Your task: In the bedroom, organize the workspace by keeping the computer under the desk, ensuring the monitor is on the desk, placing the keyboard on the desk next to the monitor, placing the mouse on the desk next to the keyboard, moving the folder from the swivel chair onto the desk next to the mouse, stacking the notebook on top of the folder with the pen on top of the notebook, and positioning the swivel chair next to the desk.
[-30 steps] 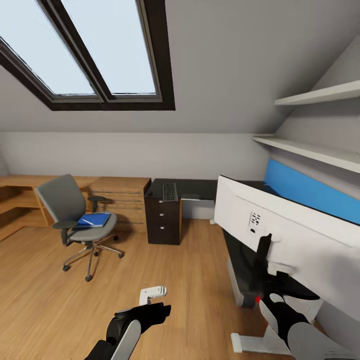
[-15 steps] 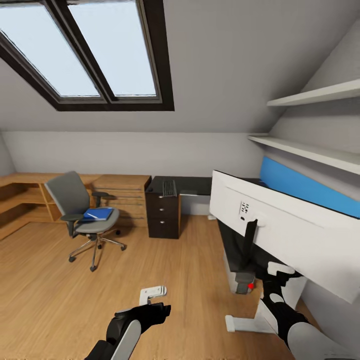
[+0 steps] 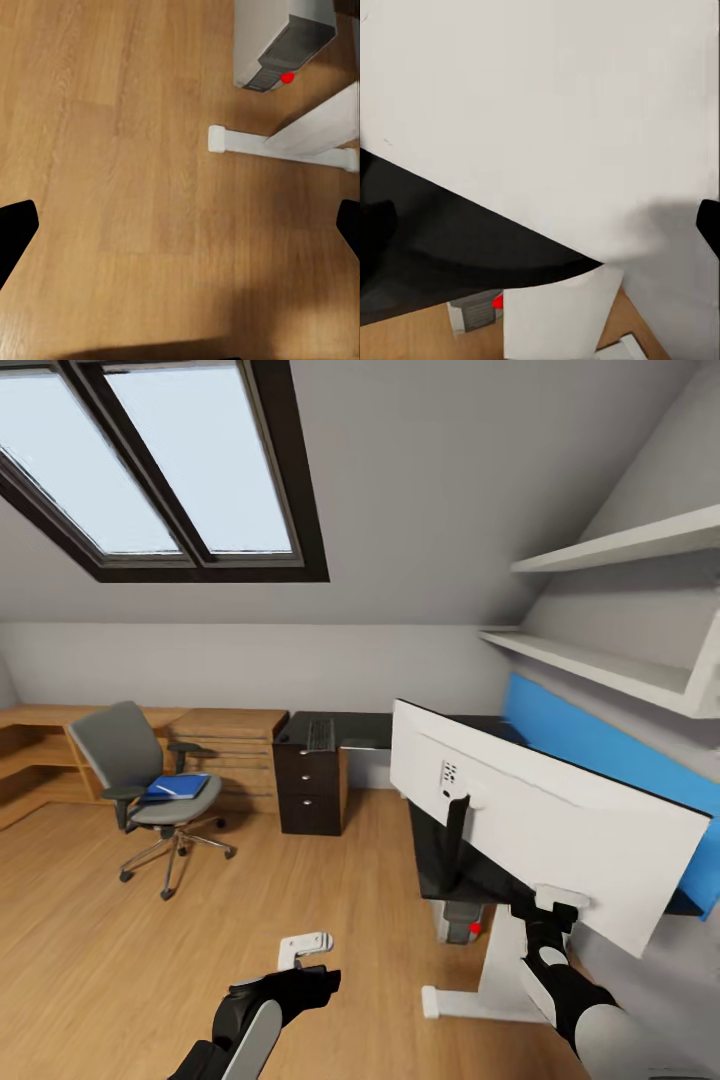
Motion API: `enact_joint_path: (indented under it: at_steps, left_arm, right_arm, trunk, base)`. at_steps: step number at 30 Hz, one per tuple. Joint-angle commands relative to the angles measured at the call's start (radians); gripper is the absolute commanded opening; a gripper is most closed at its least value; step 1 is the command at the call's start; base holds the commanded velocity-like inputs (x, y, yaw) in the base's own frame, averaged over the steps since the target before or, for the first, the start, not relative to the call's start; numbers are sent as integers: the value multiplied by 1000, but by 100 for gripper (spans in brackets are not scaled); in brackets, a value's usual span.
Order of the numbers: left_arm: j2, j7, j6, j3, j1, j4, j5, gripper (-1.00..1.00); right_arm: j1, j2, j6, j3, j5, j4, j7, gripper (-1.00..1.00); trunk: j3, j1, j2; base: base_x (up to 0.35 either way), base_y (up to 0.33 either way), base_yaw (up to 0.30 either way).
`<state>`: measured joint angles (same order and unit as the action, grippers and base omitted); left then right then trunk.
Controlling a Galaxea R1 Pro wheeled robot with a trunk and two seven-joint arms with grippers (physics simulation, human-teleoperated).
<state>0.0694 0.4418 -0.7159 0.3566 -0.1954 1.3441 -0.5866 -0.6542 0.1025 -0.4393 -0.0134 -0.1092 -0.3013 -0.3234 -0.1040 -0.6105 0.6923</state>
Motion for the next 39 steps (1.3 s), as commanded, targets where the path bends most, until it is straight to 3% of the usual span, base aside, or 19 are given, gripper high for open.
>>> enact_joint_path:
  at_steps: [1,9,16,20,23,28,30,34,39]
  left_arm:
    - [0,10,-1,1,-1,1,-10,100]
    - [-3,11,30,1,-1,1,-9,100]
    - [-6,10,48,-4,-1,4,-9,100]
    - [-16,7,126,-15,-1,4,-11,100]
    - [-41,7,146,-64,-1,4,-15,100]
    - [-52,7,153,-257,-1,4,-17,100]
    - [-53,6,154,-300,-1,5,-17,100]
    - [-55,6,154,-342,-1,4,-18,100]
    - [-56,6,156,-377,-1,7,-16,100]
  right_arm:
    - [-1,0,-6,-2,-10,1,3,100]
    - [-1,0,-6,-2,-10,2,3,100]
    - [-1,0,-6,-2,-10,2,3,100]
    - [-1,1,-5,-2,-10,2,3,100]
    - [-1,4,-3,-3,-10,3,3,100]
    - [-1,36,3,-1,-11,3,3,100]
    - [-1,45,4,-2,-11,3,3,100]
    - [-1,70,6,-1,-11,4,6,100]
    - [-1,114,31,1,-14,6,124,100]
  trunk:
    - [-2,0,1]
    - [-2,0,1]
    - [-2,0,1]
    - [-2,0,1]
    - [-2,0,1]
    - [-2,0,1]
    - [-2,0,1]
    - [-2,0,1]
    - [-2,0,1]
  base:
    - [50,-345,0]
    - [133,-309,0]
    - [304,-57,0]
    - [319,-3,0]
    - [309,-1,0]
    - [102,0,0]
    - [23,0,0]
    - [9,0,0]
    - [1,0,0]
